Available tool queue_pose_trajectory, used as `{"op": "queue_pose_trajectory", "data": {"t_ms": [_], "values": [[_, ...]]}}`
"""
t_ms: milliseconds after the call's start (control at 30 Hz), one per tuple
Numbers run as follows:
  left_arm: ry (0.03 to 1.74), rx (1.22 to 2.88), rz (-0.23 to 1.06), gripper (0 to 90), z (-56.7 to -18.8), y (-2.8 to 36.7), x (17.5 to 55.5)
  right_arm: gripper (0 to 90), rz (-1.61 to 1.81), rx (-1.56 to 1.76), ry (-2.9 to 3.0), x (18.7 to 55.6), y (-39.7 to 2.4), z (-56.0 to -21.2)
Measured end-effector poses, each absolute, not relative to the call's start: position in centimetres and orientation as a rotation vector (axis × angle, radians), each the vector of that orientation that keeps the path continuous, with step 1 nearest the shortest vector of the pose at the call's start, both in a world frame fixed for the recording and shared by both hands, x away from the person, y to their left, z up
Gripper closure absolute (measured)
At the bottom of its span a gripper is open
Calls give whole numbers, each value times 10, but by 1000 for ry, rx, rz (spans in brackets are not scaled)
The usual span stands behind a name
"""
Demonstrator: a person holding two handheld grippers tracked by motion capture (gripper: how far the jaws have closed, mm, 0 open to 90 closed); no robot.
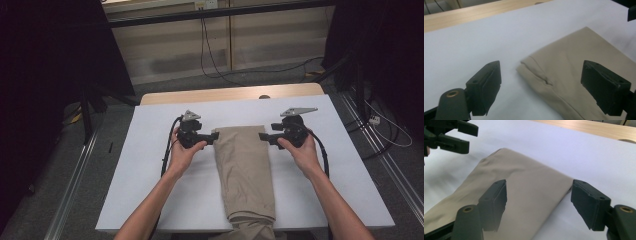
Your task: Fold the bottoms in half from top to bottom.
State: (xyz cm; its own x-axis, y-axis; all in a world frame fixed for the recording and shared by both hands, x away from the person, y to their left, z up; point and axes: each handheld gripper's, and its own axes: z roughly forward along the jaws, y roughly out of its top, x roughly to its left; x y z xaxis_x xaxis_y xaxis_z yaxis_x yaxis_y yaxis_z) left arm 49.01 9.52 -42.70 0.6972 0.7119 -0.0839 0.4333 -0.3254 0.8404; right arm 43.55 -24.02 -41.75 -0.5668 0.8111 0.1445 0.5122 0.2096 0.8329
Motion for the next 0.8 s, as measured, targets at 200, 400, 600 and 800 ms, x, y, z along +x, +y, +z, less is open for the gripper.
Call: {"op": "queue_pose_trajectory", "data": {"t_ms": [200, 400, 600, 800], "values": [[893, 1971, 308, 129, -432, 92, 516, 277, 1250, 1256, 2150, 473, -242, -423], [887, 2022, 274, 228, -441, 78, 531, 391, 1198, 1282, 2207, 505, -233, -443], [912, 2075, 254, 290, -458, 74, 538, 376, 1100, 1244, 2299, 517, -220, -455], [886, 2108, 291, 245, -463, 72, 536, 354, 1050, 1185, 2337, 515, -218, -460]]}}
